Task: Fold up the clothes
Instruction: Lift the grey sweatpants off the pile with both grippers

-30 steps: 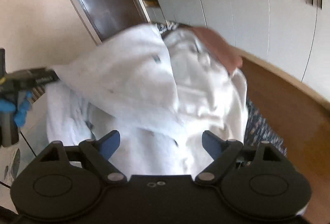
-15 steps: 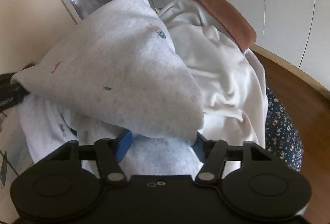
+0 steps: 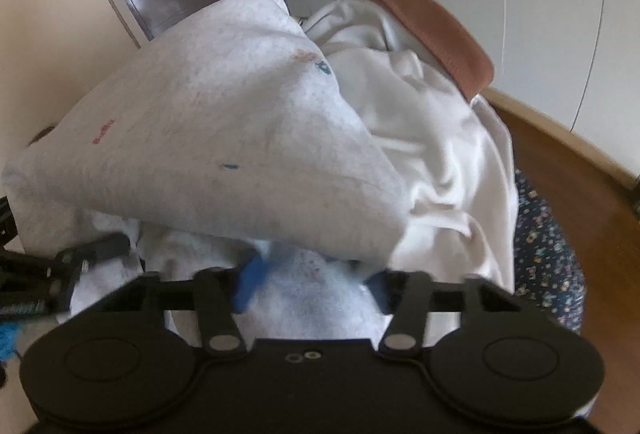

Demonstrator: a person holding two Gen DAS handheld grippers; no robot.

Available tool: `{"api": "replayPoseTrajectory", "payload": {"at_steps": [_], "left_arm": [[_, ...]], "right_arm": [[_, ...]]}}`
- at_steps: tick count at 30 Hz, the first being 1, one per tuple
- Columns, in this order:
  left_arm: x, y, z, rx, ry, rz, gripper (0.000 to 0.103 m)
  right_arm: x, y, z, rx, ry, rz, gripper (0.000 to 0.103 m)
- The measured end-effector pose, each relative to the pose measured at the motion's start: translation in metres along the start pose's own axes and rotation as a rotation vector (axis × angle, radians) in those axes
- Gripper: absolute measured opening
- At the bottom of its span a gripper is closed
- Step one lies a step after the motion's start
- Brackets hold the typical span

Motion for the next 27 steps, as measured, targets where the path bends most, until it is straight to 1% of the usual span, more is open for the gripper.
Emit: {"api": "replayPoseTrajectory", "payload": {"at_steps": [1, 3, 4, 7, 10, 13, 16, 19, 22, 24, 27], "left_arm": [[0.003, 0.002, -0.001, 0.001, -0.001, -0.013, 0.024], [0.012, 0.006, -0.009, -0.010, -0.007, -0.066, 0.017], [0.018, 0.009, -0.016, -0.030, -0.005, -0.081, 0.013], [0.035, 0.018, -0.042, -0.096, 0.009, -0.122, 0.011], [0.055, 0.028, -0.072, -0.170, 0.038, -0.164, 0.011], [0.077, 0.033, -0.103, -0.238, 0.079, -0.210, 0.010], [0.103, 0.028, -0.134, -0.273, 0.133, -0.258, 0.010], [0.128, 0.010, -0.166, -0.297, 0.209, -0.295, 0.010], [0.157, -0.014, -0.204, -0.320, 0.285, -0.347, 0.010], [0.175, -0.029, -0.233, -0.334, 0.335, -0.382, 0.010], [0.203, -0.054, -0.283, -0.360, 0.428, -0.414, 0.010]], "right_arm": [[0.002, -0.001, -0.003, -0.006, -0.010, -0.016, 0.103], [0.004, -0.002, -0.011, -0.025, -0.008, -0.028, 0.103], [0.006, -0.001, -0.018, -0.044, -0.002, -0.034, 0.103], [0.015, 0.008, -0.041, -0.128, 0.027, -0.055, 0.103], [0.030, 0.029, -0.056, -0.212, 0.080, -0.082, 0.103], [0.054, 0.055, -0.063, -0.284, 0.140, -0.107, 0.103], [0.089, 0.070, -0.072, -0.318, 0.218, -0.149, 0.103], [0.132, 0.079, -0.072, -0.336, 0.278, -0.220, 0.103], [0.173, 0.091, -0.072, -0.343, 0.359, -0.254, 0.103], [0.204, 0.099, -0.076, -0.354, 0.412, -0.286, 0.103], [0.251, 0.105, -0.082, -0.346, 0.503, -0.348, 0.103]]}}
Point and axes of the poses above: each gripper's, at about its wrist camera, not at the fingertips, and z roughly the way its jaws point, x to its left, y to its top, the point moved 5 cm from there along z, roughly the way its jaws point, and after that the axes turned 4 degrees about -z, right-handed, at the moved point
